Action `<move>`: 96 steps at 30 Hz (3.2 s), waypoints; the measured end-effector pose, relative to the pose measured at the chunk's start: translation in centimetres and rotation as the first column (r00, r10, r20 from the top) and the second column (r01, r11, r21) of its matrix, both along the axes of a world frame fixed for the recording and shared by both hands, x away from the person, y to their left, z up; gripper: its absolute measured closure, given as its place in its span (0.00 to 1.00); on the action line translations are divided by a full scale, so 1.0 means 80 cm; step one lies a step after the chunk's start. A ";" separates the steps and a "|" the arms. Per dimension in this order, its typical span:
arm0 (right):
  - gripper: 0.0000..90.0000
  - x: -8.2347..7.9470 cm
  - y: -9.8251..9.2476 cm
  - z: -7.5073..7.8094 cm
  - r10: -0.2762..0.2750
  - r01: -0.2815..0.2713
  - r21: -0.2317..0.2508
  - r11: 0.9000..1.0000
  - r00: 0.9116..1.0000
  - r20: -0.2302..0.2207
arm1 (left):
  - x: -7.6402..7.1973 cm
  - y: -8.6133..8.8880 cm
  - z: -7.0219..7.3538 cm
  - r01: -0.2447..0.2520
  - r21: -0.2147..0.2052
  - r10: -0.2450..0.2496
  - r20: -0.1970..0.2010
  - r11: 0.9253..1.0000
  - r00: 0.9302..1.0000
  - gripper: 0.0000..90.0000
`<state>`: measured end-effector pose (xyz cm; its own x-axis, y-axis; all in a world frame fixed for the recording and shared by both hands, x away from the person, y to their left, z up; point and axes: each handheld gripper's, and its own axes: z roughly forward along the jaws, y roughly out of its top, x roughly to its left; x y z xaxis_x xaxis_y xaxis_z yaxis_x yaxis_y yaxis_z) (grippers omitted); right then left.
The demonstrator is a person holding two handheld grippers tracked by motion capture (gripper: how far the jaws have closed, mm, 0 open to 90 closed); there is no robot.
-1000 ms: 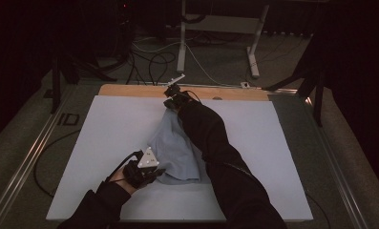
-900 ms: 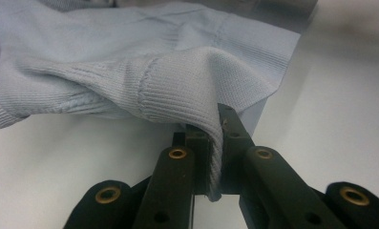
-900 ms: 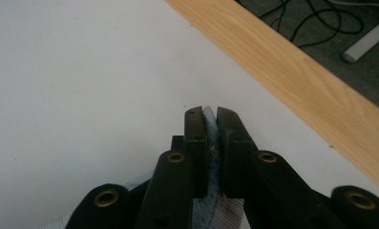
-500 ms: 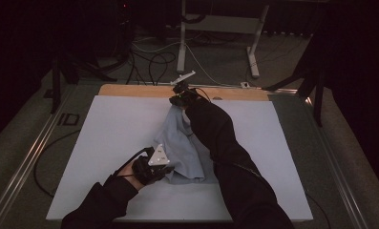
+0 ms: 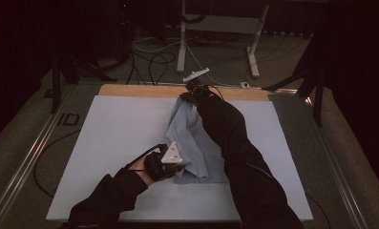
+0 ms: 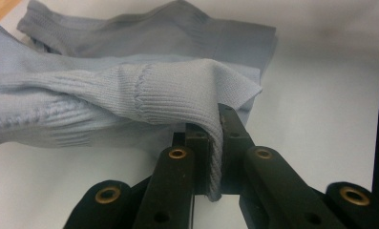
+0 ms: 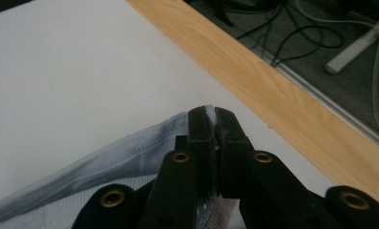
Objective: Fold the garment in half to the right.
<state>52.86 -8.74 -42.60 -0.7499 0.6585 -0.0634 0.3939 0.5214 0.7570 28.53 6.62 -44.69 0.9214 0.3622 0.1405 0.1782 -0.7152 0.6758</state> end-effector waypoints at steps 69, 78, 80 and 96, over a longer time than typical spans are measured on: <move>0.34 0.011 -0.147 -0.039 -0.070 0.075 0.156 0.985 0.997 -0.036 | 0.032 -0.168 -0.037 0.318 0.026 -0.314 -0.113 0.948 0.943 0.74; 0.11 -0.001 -0.153 -0.031 -0.017 0.032 0.223 0.974 0.997 -0.069 | 0.022 -0.167 -0.031 0.360 0.025 -0.355 -0.112 0.933 0.928 0.51; 0.11 -0.003 -0.152 -0.029 -0.008 0.021 0.230 0.973 0.998 -0.057 | 0.022 -0.166 -0.030 0.363 0.031 -0.358 -0.112 0.931 0.927 0.48; 0.11 -0.031 -0.160 -0.018 0.030 -0.025 0.212 0.977 0.999 -0.020 | 0.022 -0.132 -0.018 0.376 -0.011 -0.373 -0.148 0.927 0.916 0.18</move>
<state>50.41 -21.52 -44.08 -0.7673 0.6345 0.0926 0.4001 0.3610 0.8424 30.32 -3.94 -46.14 0.9999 -0.0144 -0.0012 -0.0101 -0.7599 0.6500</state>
